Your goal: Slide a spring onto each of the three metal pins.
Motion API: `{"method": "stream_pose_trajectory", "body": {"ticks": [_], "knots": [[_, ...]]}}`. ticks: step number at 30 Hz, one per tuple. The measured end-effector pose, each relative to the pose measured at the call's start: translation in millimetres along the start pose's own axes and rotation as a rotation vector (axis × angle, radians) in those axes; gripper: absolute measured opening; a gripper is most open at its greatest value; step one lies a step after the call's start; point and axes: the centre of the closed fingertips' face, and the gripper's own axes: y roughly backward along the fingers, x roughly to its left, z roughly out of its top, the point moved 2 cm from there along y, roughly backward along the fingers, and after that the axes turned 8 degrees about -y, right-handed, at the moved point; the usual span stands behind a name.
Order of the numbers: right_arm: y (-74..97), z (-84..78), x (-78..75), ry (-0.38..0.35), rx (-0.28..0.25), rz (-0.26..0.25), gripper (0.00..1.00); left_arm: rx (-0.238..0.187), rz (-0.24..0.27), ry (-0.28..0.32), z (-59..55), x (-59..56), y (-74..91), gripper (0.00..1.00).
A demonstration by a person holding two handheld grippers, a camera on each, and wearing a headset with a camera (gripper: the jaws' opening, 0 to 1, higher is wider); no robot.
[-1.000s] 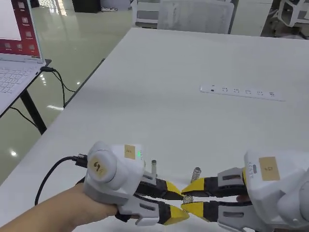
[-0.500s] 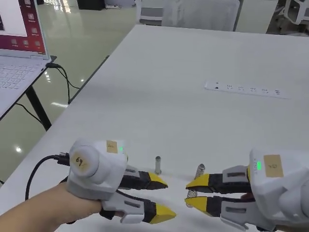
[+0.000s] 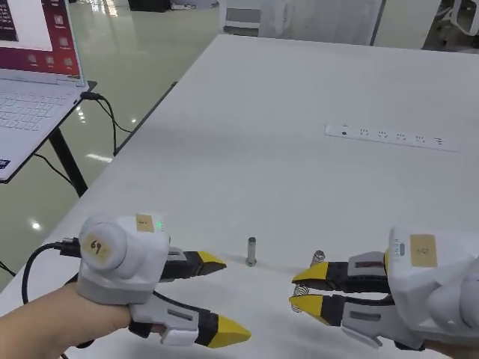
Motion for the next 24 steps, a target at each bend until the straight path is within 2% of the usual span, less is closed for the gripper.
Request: {"method": "stream_pose_trajectory", "body": {"ticks": [5,13,17,24], "knots": [[-5.1,0.9,-0.9,-0.006,-0.003,-0.002,0.07,0.001,0.033,0.022,-3.4,6.6,8.0,0.83],[-17.4,5.5,-4.5,0.0,-0.008,-0.021,0.07,-0.01,0.067,0.041,-2.9,12.4,12.7,0.98],[-23.1,5.8,-8.3,0.002,0.0,-0.031,0.07,-0.008,0.074,0.044,-5.4,13.2,14.3,0.98],[-29.7,15.0,-19.6,-0.02,-0.022,-0.054,0.07,-0.014,0.093,0.061,-6.5,17.4,17.3,0.98]]}}
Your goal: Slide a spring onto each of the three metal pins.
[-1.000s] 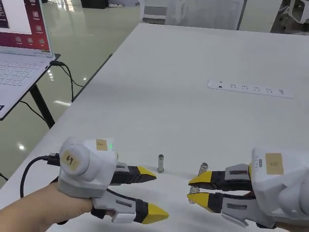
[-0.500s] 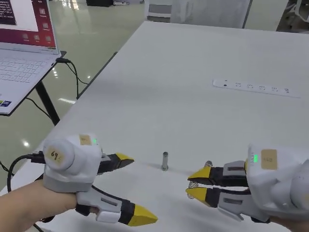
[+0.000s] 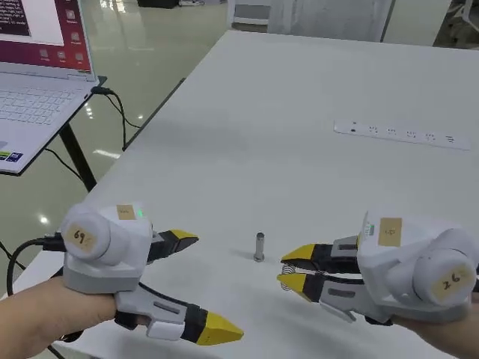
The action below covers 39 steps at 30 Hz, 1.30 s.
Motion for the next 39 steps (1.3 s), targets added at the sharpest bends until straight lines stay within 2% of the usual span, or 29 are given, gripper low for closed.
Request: {"method": "stream_pose_trajectory", "body": {"ticks": [7,14,21,25,31,39], "knots": [[-10.1,17.1,-14.0,-0.032,-0.047,-0.029,0.07,-0.011,-0.002,-0.013,11.2,4.0,-0.7,0.98],[-20.1,30.6,-30.9,-0.088,-0.092,-0.067,0.07,-0.011,-0.01,-0.021,14.1,4.3,-2.9,0.98],[-25.2,32.9,-58.7,-0.259,-0.141,-0.128,0.07,-0.009,-0.013,-0.023,14.5,4.1,-3.3,0.98],[-25.9,31.5,-65.8,-0.367,-0.168,-0.124,0.07,-0.01,-0.011,-0.022,14.7,5.0,-1.8,0.98],[-29.7,30.5,-67.7,-0.371,-0.158,-0.12,0.07,-0.006,-0.012,-0.022,14.2,5.4,-1.5,0.98],[-37.5,26.6,-59.2,-0.3,-0.119,-0.104,0.07,-0.004,-0.01,-0.019,14.2,6.9,-0.6,0.98]]}}
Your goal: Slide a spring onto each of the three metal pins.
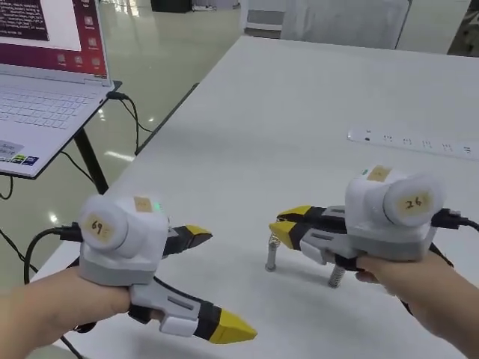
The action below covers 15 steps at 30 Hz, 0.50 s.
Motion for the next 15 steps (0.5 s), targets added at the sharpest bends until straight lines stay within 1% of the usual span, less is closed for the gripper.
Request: {"method": "stream_pose_trajectory", "body": {"ticks": [5,7,11,12,15], "knots": [[-3.7,-4.3,0.5,0.013,0.017,0.002,0.07,0.003,0.0,-0.001,0.0,0.4,-0.1,0.98],[-5.3,-7.3,1.3,0.007,0.024,0.002,0.08,0.004,0.0,-0.003,0.0,0.2,0.3,0.98],[-11.4,-17.2,3.5,0.028,0.041,-0.012,0.08,0.007,0.002,-0.002,-0.9,0.4,0.8,0.98],[-13.4,-20.3,3.9,0.044,0.05,-0.016,0.08,0.008,0.002,-0.002,-1.2,0.3,0.9,0.98],[-18.3,-27.0,5.0,0.049,0.069,-0.017,0.08,0.011,0.001,0.001,-2.7,-0.7,1.1,0.98]]}}
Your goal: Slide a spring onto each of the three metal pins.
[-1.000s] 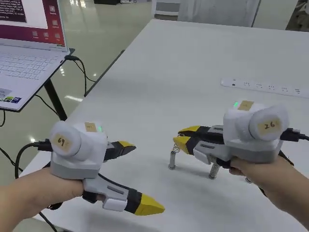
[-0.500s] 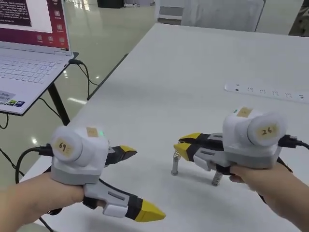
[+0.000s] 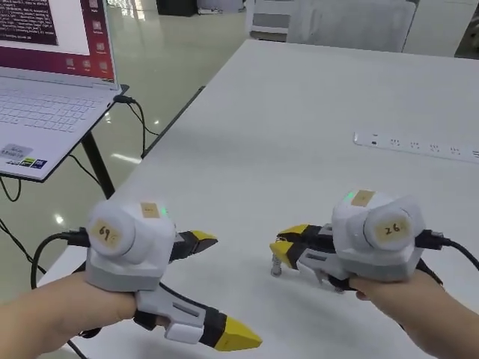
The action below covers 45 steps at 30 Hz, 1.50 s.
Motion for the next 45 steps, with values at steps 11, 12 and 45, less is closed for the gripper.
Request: {"method": "stream_pose_trajectory", "body": {"ticks": [11,12,45], "knots": [[-15.2,-23.1,3.7,0.091,0.077,-0.006,0.08,0.001,-0.003,0.003,-1.6,-2.1,-1.1,0.98],[-15.5,-19.0,3.7,0.088,0.048,-0.007,0.08,0.001,-0.003,0.003,-1.5,-2.1,-1.3,0.98],[22.5,-9.9,3.7,0.055,0.006,0.015,0.27,-0.019,-0.009,-0.012,10.1,-3.0,-15.4,0.97]]}}
